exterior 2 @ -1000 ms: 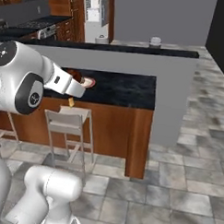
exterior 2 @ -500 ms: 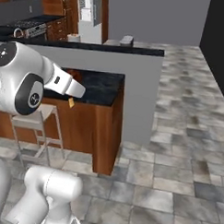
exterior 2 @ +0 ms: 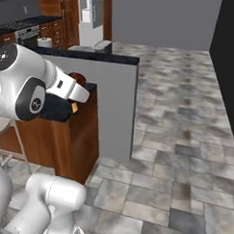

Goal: Transport the steak and onion to the fridge. Place the steak on the rack containing meat and place the onion on the rack containing the vegetable, ensuring meats and vegetables are on different racks.

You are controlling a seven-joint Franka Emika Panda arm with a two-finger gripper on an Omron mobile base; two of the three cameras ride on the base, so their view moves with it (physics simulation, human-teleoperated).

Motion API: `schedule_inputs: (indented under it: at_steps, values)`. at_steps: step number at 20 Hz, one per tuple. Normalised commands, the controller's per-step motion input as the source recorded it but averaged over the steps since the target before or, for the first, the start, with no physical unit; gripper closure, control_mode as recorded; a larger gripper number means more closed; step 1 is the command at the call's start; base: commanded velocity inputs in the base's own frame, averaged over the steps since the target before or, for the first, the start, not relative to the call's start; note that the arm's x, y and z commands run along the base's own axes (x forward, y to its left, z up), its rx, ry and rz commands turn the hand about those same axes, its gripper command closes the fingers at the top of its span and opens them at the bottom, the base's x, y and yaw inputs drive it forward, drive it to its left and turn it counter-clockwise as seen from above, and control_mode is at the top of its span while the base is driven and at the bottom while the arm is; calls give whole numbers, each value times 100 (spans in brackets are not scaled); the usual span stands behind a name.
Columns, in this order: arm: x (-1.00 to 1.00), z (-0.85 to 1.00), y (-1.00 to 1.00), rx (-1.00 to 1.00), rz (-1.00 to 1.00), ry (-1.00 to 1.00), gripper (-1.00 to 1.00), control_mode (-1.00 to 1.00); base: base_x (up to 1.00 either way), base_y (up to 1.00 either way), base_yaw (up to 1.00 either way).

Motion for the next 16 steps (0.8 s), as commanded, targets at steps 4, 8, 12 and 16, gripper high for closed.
schedule_inputs:
  at_steps: [4,8,12,16]
  values:
    - [0,0,0,0,0,0,100,100,100,-100,12]
    - [0,0,0,0,0,0,100,100,100,-100,12]
    - [0,0,0,0,0,0,100,100,100,-100,14]
    - [0,0,0,0,0,0,100,100,100,-100,15]
